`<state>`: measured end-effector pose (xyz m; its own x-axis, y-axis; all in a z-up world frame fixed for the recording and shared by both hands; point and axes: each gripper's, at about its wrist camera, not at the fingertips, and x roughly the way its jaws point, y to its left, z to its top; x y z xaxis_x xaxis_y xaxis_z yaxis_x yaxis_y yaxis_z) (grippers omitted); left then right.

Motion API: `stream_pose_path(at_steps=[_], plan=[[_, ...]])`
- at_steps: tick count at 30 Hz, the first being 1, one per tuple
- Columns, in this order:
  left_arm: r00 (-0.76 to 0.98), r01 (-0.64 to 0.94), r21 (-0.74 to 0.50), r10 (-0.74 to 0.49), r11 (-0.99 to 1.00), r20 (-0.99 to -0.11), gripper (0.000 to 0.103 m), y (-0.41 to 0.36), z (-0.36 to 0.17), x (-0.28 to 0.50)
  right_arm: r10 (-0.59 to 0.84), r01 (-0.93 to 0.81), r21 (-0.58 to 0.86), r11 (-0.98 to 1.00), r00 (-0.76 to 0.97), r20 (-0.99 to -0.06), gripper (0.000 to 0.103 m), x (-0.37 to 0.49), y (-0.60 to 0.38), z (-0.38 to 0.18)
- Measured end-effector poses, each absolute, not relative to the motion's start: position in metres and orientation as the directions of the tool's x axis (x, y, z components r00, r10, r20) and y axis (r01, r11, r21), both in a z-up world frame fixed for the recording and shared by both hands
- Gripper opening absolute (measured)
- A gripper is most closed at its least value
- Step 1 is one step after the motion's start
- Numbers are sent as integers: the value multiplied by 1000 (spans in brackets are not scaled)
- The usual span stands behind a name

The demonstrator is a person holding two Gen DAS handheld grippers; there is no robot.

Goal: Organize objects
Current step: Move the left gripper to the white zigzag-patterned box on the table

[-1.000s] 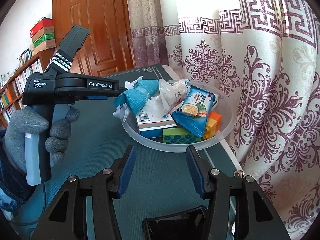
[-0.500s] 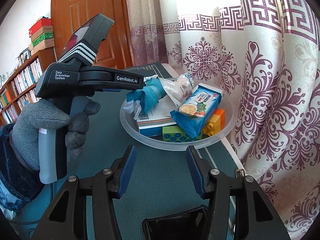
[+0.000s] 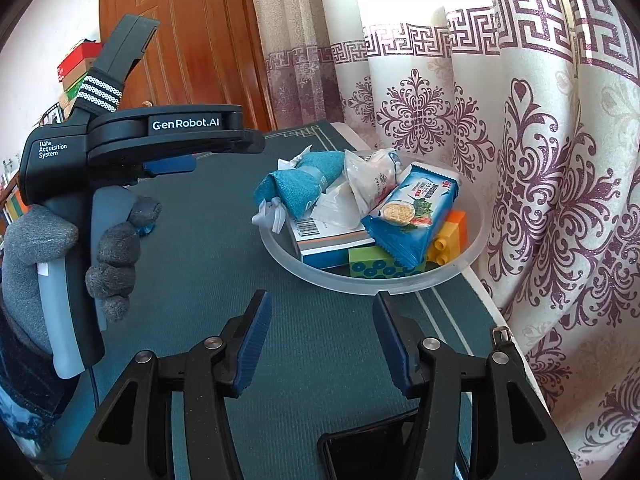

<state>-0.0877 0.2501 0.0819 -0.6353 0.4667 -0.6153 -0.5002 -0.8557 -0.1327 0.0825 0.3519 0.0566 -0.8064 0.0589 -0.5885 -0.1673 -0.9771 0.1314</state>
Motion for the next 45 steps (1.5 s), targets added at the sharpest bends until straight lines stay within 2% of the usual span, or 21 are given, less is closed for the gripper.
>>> stream_pose_path(at_steps=[7, 11, 19, 24, 29, 41, 43, 45], plan=[[-672, -443, -112, 412, -890, -615, 95, 218, 77, -81, 36, -140, 130, -982, -804, -594, 57, 81, 332, 56], [-704, -393, -63, 344, -917, -621, 98, 196, 70, -77, 13, -115, 131, -985, -798, -602, 60, 79, 320, 53], [-736, -285, -23, 234, -958, -635, 100, 145, 58, -80, -34, -73, 145, -987, -781, -623, 60, 71, 297, 47], [-761, -177, 19, 125, -984, -636, 100, 109, 47, -81, -55, -52, 149, -987, -771, -635, 60, 66, 283, 43], [-755, -100, 8, 71, -995, -652, 100, 74, 41, -86, -77, -29, 152, -988, -759, -646, 60, 60, 271, 40], [-708, 17, -18, 1, -1000, -706, 100, 19, 15, -107, -113, 18, 149, -989, -741, -662, 60, 49, 251, 38], [-700, 16, -21, 4, -1000, -714, 98, 17, 12, -111, -126, 28, 156, -987, -736, -665, 60, 46, 249, 38], [-691, 7, -22, 11, -1000, -723, 92, 16, 9, -114, -136, 35, 162, -986, -733, -667, 60, 43, 247, 38]])
